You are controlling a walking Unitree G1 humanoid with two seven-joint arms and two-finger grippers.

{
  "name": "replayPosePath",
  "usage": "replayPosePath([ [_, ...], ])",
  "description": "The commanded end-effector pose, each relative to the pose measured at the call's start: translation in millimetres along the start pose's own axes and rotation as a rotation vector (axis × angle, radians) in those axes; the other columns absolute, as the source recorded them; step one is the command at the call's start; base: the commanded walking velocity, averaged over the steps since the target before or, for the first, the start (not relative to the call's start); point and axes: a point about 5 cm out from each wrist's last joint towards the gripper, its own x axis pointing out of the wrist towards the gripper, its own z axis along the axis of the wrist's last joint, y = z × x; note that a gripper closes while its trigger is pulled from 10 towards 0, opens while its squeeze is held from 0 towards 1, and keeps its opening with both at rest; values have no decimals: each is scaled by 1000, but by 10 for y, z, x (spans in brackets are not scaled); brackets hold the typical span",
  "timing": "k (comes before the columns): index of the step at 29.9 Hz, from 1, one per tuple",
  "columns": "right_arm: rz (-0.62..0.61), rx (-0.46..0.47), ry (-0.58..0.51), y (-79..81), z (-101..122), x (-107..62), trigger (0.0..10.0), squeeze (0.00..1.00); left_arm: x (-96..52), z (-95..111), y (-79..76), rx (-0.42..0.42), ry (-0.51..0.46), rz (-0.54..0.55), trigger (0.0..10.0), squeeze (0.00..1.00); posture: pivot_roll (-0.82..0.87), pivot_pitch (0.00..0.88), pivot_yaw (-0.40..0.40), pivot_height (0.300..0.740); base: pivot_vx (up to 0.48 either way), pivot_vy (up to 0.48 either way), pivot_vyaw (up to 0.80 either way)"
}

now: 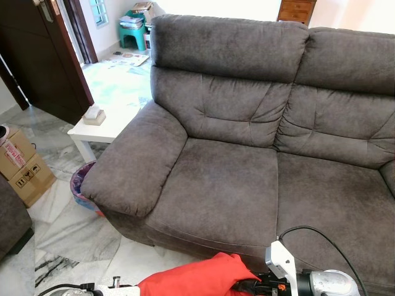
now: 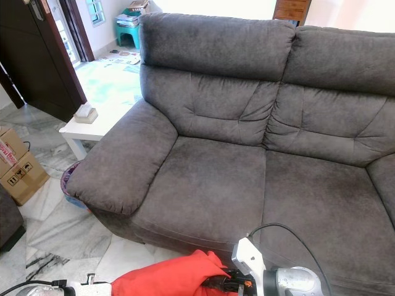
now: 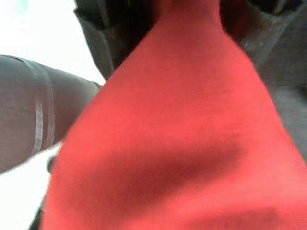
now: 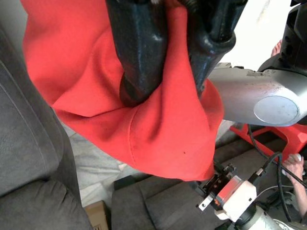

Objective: Move the pillow to the sofa from floor

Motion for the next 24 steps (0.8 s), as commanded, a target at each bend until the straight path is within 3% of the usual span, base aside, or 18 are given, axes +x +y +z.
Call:
replayPosePath([
  [1,23,-65,-74,3,166,50,10000,0,6,79,118,11,-37,56,0,0,3,96,8,740,0,0,0],
  [14,-51,-75,-51,-54,95,56,10000,0,43,315,260,-28,-157,179,0,0,4,91,17,740,0,0,0],
  [18,-225,-95,-103,-190,110,38,10000,0,66,498,486,-166,-248,369,0,0,6,82,21,740,0,0,0],
  [19,-275,-93,-110,-223,105,32,10000,0,58,531,586,-220,-267,466,0,0,7,81,21,740,0,0,0],
  [20,-356,-90,-103,-268,72,26,10000,0,34,567,736,-345,-294,625,0,0,3,75,17,740,0,0,0],
  [21,-374,-89,-101,-277,63,25,10000,0,27,572,765,-377,-300,659,0,0,3,75,17,740,0,0,0],
  [22,-440,-91,-127,-305,61,14,10000,0,2,589,842,-473,-328,746,8549,0,2,73,16,740,0,0,0],
  [23,-440,-91,-127,-305,61,14,10000,0,2,589,842,-473,-328,746,8549,0,2,73,16,740,0,0,0],
  [24,-587,-62,-175,-375,52,-14,10000,0,-22,604,923,-616,-368,844,10000,0,-4,70,19,740,0,0,0],
])
